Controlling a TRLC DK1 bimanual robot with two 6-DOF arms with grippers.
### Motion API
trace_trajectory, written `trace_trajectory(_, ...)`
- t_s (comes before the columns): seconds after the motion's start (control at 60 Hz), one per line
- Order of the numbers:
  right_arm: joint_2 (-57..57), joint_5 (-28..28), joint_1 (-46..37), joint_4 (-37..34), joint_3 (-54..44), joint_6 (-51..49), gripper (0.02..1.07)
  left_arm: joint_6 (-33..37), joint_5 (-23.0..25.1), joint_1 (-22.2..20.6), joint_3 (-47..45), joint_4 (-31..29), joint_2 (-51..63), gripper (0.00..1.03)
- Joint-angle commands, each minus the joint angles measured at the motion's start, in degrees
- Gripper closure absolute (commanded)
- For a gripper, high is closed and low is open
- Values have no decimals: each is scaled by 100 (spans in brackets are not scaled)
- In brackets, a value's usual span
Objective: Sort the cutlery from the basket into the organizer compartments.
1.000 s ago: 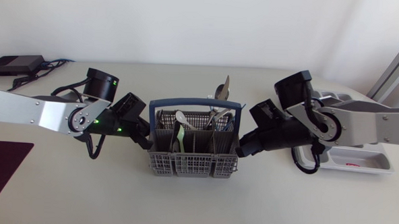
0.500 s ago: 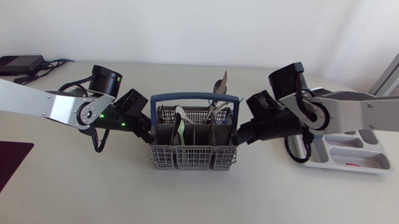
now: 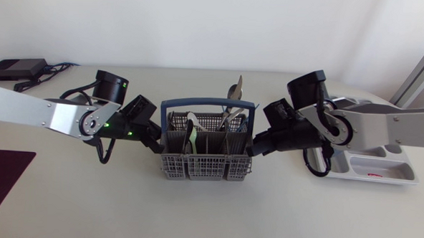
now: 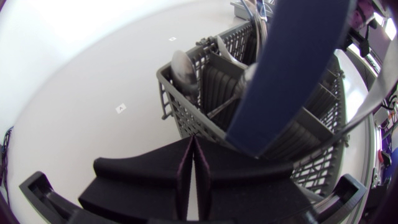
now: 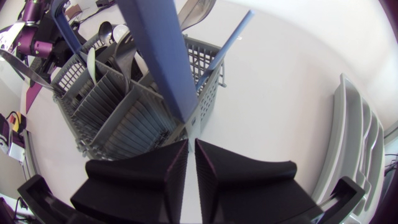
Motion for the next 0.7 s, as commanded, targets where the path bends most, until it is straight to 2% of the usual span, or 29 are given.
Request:
trace_trajectory(0.0, -350, 61, -42, 45, -296, -22, 78, 207, 13, 4, -406, -116, -378, 100)
trace_trajectory(0.067, -579, 167, -42, 45, -446, -48, 71, 259, -75, 22, -573, -177, -668, 100)
trace_trajectory(0.133, -807, 263, -42, 45, -604, -92, 59, 268, -189, 48, -740, -203, -1011, 98)
trace_trajectory(0.367, -1546, 281, -7, -228, -956, -206, 44, 295, -294, 74, -1338, -309, -2145, 95)
trace_trajectory(0.483, -1915, 281, 10, -412, -1096, -268, 39, 295, -409, -225, -1619, -414, -2769, 90)
trace_trajectory(0.583, -2389, 272, 54, -614, -1263, -294, 37, 268, -496, -708, -1804, -573, -3498, 84)
trace_trajectory(0.683, -2591, 246, 98, -729, -1307, -294, 37, 198, -496, -1024, -1795, -608, -3674, 84)
